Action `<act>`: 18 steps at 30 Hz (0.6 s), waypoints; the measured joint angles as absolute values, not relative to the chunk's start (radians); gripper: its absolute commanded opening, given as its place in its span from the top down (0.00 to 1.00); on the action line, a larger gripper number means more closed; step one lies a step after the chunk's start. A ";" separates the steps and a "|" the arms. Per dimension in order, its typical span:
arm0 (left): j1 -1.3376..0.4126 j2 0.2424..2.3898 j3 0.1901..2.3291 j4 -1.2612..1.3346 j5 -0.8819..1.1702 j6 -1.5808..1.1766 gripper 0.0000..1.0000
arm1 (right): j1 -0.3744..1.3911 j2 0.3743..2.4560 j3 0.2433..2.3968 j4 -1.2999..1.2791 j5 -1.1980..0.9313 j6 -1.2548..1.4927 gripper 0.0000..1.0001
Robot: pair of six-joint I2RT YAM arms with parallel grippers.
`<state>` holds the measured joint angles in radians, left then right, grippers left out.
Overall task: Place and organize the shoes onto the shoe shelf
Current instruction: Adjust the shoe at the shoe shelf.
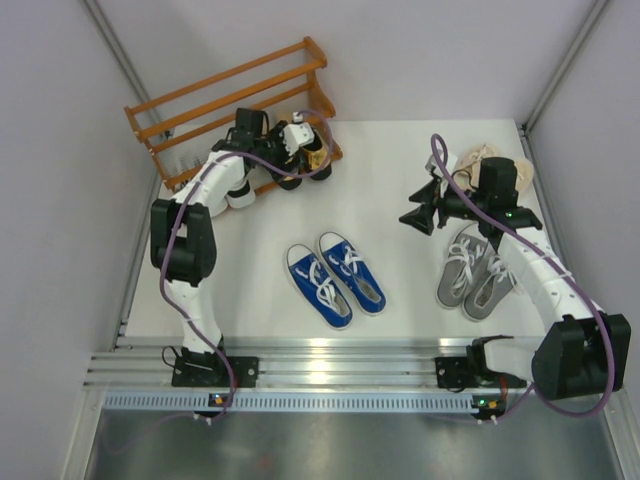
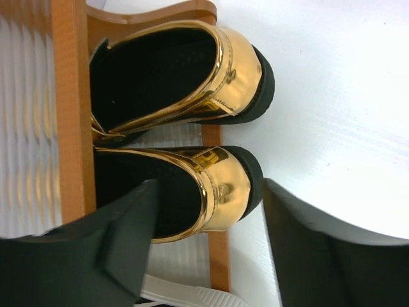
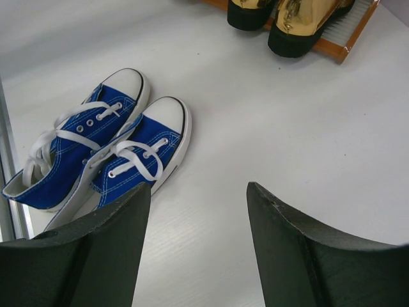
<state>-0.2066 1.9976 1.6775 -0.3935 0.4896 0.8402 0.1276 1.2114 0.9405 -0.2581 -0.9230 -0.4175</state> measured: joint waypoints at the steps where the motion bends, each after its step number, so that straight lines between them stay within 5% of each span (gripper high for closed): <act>1: -0.207 1.993 1.678 -0.393 0.490 0.833 0.24 | 0.128 1.211 0.941 -0.258 -0.923 -0.418 0.38; 18: -0.274 1.876 1.680 -0.360 0.542 0.645 0.24 | 0.128 1.211 0.941 -0.258 -0.922 -0.418 0.38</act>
